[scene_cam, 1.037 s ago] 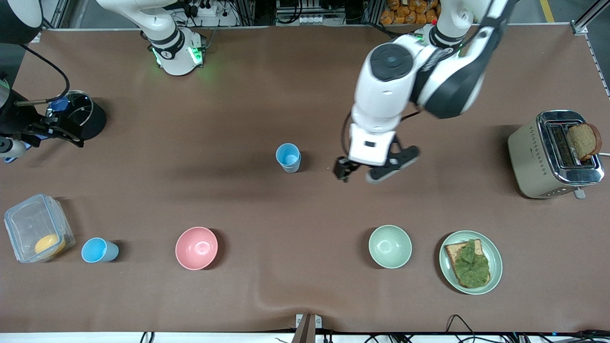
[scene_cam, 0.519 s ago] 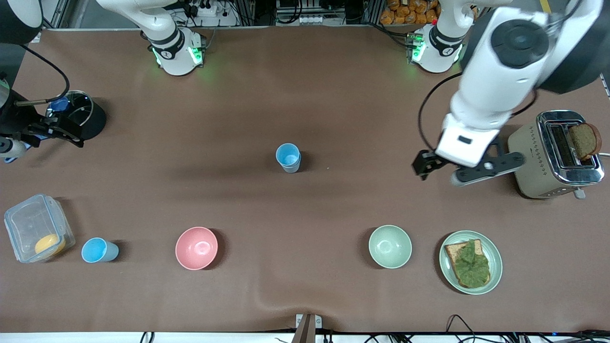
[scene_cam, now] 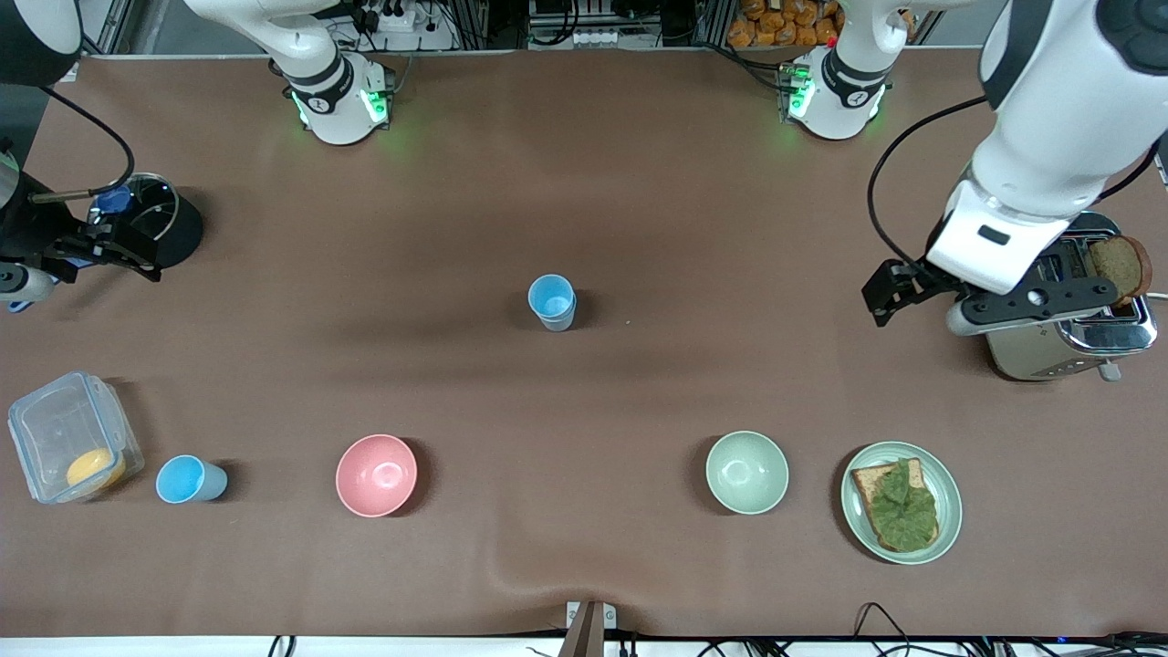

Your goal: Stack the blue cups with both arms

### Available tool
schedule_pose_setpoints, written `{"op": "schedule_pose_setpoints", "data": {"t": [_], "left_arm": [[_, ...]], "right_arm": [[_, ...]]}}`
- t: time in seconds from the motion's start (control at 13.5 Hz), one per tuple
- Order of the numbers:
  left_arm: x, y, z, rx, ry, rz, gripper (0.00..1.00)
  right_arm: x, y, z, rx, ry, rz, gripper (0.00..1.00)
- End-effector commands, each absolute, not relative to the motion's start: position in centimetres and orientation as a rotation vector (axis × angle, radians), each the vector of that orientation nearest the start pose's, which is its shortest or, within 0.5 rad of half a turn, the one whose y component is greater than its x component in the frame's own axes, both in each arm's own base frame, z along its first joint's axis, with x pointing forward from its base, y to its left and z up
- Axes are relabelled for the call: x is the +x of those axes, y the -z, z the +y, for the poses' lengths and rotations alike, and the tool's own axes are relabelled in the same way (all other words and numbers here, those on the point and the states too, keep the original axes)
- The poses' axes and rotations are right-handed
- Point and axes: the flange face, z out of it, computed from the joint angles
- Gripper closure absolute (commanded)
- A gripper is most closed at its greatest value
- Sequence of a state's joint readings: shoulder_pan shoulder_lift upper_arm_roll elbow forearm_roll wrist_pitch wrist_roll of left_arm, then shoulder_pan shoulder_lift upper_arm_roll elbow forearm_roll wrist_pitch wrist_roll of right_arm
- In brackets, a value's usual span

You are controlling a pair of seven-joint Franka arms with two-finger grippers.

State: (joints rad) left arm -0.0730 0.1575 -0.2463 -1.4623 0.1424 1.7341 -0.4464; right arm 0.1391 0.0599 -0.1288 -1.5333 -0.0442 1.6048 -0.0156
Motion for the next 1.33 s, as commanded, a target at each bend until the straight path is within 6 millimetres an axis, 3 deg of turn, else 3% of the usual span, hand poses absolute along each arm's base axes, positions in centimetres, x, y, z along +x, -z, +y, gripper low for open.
{"op": "schedule_pose_setpoints", "data": {"t": [0.0,0.37,0.59,0.81,0.96,1.26], "left_arm": [[57.8,-62.0,-15.5,-3.084,0.201,-0.163,0.0],[56.6,-63.6,-15.4,-3.079,0.206,-0.122,0.0],[56.0,-63.4,-13.8,-3.065,0.153,0.009,0.0],[54.5,-64.1,-11.5,-3.107,0.081,-0.032,0.0],[53.3,-64.4,-11.4,-3.147,0.034,-0.019,0.0],[53.6,-65.0,-9.4,-3.148,0.049,0.017,0.0]], "right_arm": [[57.8,-61.7,0.6,-3.197,0.015,-0.068,0.0],[57.8,-61.7,0.4,-3.197,0.015,-0.063,0.0],[57.8,-61.6,0.5,-3.194,0.012,-0.068,0.0],[57.8,-61.7,0.5,-3.192,0.013,-0.065,0.0],[57.8,-61.7,0.5,-3.192,0.015,-0.065,0.0],[57.8,-61.7,0.4,-3.192,0.015,-0.063,0.0]]}}
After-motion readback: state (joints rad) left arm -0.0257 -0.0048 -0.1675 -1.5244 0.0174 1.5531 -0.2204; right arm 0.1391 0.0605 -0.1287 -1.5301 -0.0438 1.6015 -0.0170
